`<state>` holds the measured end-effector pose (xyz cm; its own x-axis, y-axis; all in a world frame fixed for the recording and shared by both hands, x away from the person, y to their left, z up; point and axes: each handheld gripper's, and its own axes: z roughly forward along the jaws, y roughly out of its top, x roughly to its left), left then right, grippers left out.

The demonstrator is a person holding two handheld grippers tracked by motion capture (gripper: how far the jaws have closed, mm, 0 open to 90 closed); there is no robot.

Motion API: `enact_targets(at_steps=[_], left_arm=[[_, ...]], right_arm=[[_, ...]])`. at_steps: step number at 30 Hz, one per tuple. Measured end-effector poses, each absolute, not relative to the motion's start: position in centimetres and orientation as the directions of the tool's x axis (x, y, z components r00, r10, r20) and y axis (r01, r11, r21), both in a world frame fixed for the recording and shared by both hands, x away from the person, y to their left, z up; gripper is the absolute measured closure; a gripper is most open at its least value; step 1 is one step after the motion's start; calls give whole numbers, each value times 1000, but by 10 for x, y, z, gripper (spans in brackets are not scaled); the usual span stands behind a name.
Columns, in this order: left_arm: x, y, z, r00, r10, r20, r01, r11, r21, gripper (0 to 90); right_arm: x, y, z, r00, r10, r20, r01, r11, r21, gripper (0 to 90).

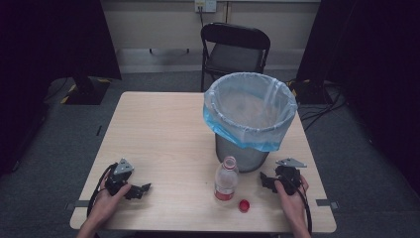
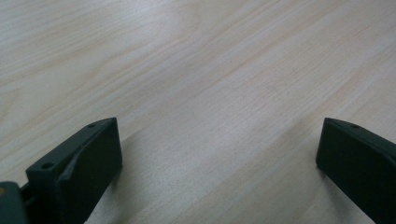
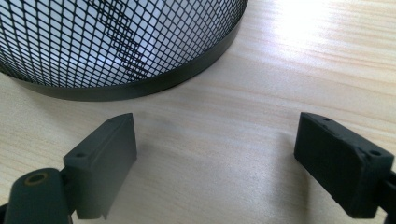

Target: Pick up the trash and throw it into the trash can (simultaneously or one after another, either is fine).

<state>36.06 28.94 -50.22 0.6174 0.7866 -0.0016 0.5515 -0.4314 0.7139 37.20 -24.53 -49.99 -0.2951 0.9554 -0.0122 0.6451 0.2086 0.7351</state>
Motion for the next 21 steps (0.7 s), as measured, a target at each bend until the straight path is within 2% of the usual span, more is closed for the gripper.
enact_targets(at_steps=[12, 17, 21], left_arm=[[361, 289, -502, 617, 787, -1, 552, -432, 714, 0], [361, 289, -502, 617, 787, -1, 552, -432, 714, 0], [361, 289, -502, 617, 787, -1, 552, -432, 714, 0]], right_arm=[[372, -245, -500, -291, 957, -8, 647, 203, 735, 123], [369, -246, -495, -338, 941, 35, 649, 205, 733, 162], [364, -245, -489, -354, 935, 32, 629, 213, 747, 200]])
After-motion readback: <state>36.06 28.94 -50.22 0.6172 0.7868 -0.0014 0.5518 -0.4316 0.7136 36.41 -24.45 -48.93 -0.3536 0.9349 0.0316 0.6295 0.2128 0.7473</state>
